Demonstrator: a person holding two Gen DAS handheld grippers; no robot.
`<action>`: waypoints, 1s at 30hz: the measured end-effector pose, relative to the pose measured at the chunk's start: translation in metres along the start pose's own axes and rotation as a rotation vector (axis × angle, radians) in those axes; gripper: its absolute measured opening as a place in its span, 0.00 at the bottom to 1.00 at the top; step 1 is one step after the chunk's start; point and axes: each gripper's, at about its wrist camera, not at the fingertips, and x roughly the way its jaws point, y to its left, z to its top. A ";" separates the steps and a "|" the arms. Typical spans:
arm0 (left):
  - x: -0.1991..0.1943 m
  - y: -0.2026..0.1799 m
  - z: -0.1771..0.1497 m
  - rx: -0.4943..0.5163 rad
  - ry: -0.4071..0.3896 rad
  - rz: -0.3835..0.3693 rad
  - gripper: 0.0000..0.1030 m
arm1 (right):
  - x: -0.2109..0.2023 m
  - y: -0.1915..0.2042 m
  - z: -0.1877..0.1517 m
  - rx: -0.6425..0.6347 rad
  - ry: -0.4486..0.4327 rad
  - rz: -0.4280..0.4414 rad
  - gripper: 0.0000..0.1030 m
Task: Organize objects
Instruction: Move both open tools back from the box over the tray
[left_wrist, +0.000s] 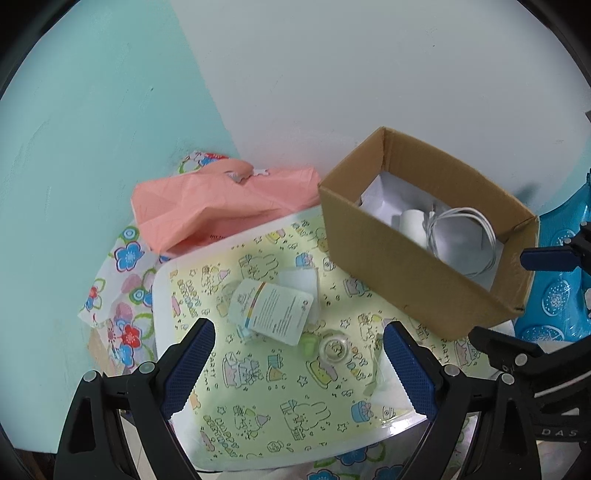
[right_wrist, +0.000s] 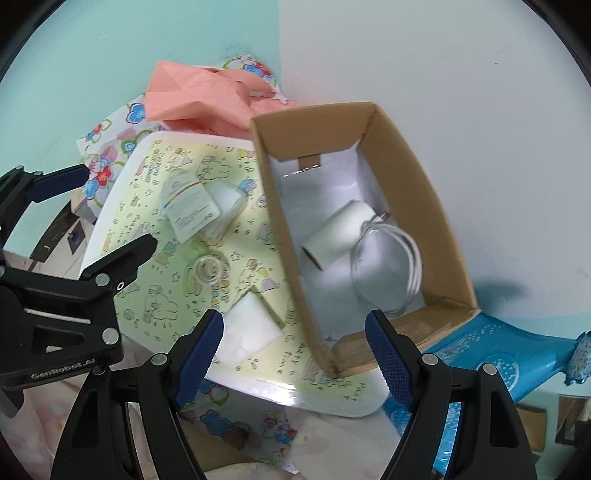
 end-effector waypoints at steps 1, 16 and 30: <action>0.000 0.002 -0.002 -0.005 0.001 -0.008 0.91 | 0.000 0.003 -0.001 0.009 0.007 0.001 0.80; 0.030 0.024 -0.044 -0.019 0.017 -0.008 0.91 | 0.032 0.048 -0.007 0.083 0.077 0.031 0.80; 0.070 0.039 -0.060 -0.041 0.047 -0.046 0.89 | 0.074 0.069 -0.006 0.089 0.114 0.049 0.80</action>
